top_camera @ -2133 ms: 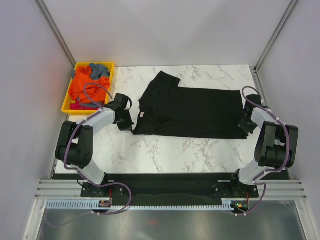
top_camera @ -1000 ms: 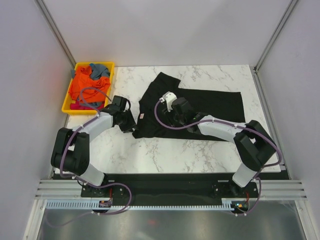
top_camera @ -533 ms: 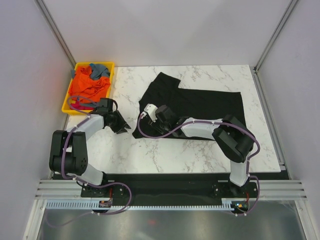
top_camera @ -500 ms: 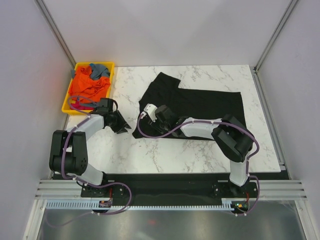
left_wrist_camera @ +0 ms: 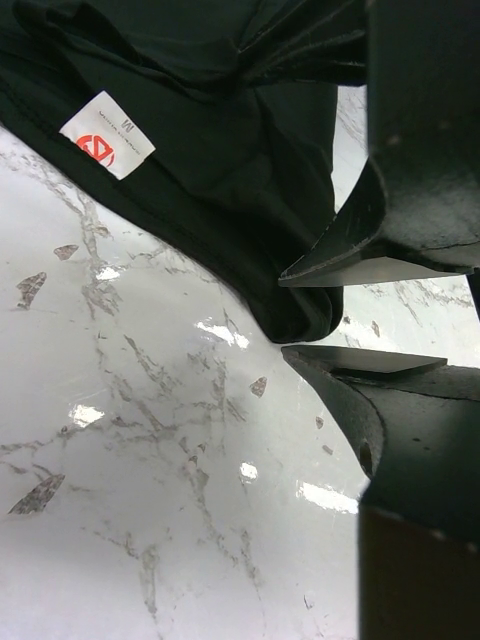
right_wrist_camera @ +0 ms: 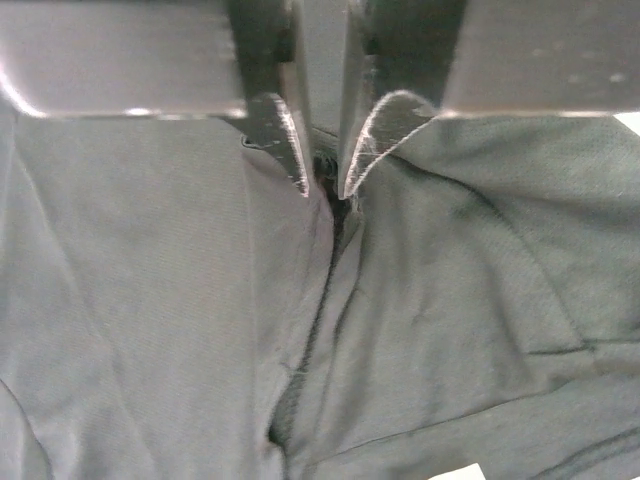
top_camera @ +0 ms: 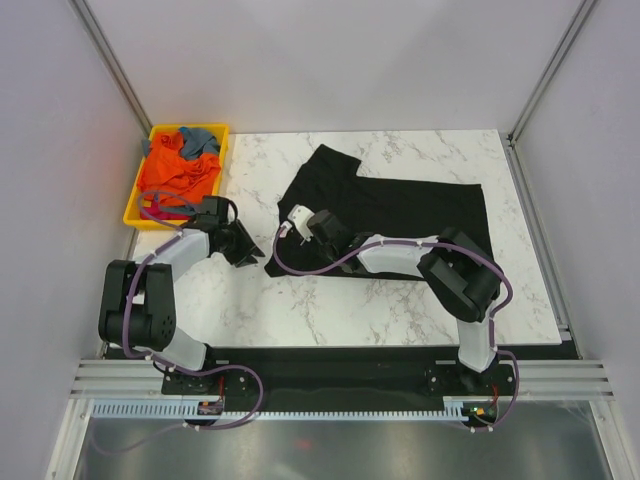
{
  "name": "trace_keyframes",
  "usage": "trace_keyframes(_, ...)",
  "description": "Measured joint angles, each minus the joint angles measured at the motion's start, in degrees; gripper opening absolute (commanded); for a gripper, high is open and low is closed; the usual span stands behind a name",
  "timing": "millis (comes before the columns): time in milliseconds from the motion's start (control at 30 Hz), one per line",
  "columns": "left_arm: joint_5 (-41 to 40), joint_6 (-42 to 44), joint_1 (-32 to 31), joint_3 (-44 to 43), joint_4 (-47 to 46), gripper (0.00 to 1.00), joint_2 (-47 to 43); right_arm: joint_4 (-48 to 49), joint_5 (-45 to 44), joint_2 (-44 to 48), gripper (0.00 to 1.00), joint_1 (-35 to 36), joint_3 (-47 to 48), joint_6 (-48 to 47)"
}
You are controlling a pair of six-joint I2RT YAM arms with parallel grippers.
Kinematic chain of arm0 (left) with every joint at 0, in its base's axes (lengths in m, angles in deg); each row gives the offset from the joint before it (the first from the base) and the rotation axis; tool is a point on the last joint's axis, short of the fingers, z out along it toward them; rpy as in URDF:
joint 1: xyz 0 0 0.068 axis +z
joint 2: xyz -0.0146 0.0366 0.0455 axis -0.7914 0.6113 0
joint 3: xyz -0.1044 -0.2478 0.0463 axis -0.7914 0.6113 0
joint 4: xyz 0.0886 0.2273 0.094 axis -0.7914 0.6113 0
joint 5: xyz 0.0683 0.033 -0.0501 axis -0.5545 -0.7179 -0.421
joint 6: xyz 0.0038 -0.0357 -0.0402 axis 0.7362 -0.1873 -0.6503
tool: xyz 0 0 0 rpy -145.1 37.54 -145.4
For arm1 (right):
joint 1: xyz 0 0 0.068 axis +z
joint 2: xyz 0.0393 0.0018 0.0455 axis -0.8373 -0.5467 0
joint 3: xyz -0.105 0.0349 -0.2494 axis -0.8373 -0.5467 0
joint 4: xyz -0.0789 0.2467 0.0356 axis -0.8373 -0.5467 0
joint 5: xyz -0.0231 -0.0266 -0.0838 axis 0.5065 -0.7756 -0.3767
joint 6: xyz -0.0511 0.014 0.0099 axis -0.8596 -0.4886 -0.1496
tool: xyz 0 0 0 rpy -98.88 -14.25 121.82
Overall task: Fold and stack the t-shirts
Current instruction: Fold the tshirt
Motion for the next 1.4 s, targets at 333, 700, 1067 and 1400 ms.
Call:
trace_keyframes(333, -0.8, 0.0, -1.6, 0.3, 0.0, 0.39, 0.0, 2.3, -8.1, -1.4, 0.00, -0.5, 1.9, 1.8)
trace_keyframes(700, -2.7, 0.0, -2.4, 0.5, -0.3, 0.37, 2.0, 3.1, -11.9, -2.9, 0.00, -3.7, 2.6, 10.4)
trace_keyframes(1067, -3.5, -0.1, -2.8, 0.4, -0.8, 0.37, 3.7, 2.8, -12.3, -2.9, 0.00, -5.8, 2.7, 18.6)
trace_keyframes(1400, -5.7, -0.1, -3.4, -0.2, 0.1, 0.36, 3.8, 1.1, -13.2, -4.1, 0.00, -8.0, 2.7, 25.1)
